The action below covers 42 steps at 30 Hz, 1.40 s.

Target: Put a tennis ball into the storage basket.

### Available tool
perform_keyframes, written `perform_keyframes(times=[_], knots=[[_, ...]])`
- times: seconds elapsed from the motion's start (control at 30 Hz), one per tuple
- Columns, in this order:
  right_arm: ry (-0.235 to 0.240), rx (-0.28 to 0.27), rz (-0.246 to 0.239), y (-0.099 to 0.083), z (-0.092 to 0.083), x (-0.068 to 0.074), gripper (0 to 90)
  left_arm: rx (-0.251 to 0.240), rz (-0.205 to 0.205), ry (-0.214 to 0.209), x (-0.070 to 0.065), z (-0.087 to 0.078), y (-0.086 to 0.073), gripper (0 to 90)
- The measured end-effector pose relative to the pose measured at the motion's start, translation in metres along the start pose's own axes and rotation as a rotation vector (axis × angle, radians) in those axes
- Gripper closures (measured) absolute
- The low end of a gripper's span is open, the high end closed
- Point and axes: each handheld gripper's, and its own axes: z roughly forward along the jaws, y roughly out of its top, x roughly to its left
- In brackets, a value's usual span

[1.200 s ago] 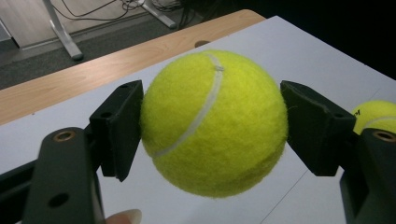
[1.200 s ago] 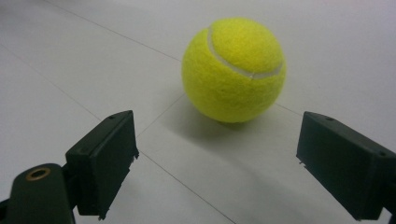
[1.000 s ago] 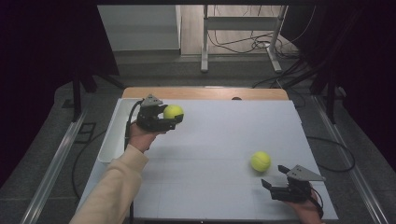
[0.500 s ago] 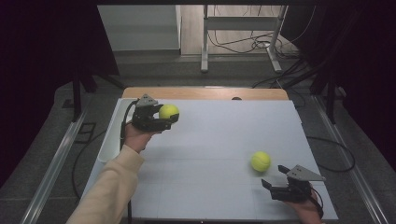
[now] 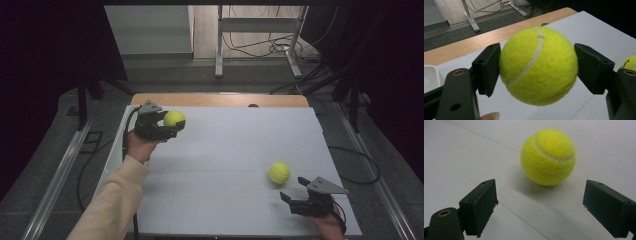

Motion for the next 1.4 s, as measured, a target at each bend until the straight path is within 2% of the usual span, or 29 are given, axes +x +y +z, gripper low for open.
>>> perform_keyframes(times=[0.43, 0.53, 1.4], knots=[[-0.002, -0.001, 0.002, 0.000, 0.000, 0.000, 12.8, 0.000, -0.010, 0.024, 0.009, -0.008, -0.002, 26.3], [-0.002, 0.000, 0.001, 0.000, 0.000, 0.000, 12.8, -0.009, -0.036, 0.011, 0.013, -0.010, -0.002, 26.3], [-0.005, 0.001, 0.001, 0.000, 0.000, 0.000, 12.8, 0.001, -0.064, 0.090, 0.037, -0.025, -0.009, 26.3]])
